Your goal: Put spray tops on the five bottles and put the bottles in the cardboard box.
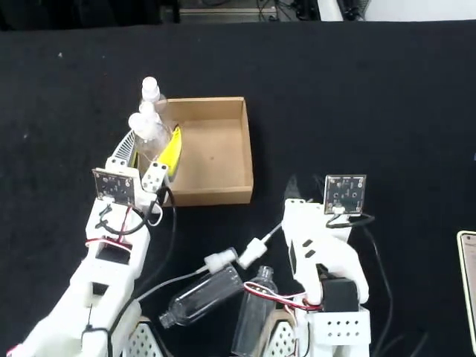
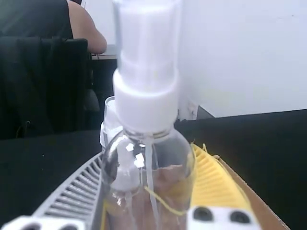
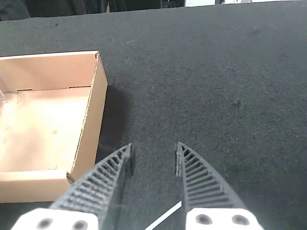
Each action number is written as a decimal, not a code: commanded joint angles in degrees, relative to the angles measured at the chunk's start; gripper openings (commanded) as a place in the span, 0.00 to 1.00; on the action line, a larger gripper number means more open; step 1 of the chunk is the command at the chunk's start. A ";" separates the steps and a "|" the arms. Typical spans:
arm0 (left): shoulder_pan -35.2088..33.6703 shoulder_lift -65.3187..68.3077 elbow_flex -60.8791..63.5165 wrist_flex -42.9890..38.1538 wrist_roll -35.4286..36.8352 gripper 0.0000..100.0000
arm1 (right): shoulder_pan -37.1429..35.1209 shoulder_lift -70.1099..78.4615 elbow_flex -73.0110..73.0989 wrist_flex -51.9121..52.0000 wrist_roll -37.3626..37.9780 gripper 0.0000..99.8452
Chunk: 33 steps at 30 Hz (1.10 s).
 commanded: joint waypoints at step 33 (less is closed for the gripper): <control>-0.04 47.91 -8.75 -33.76 -0.62 0.03 | -0.53 -5.58 -1.27 -0.09 -0.18 0.11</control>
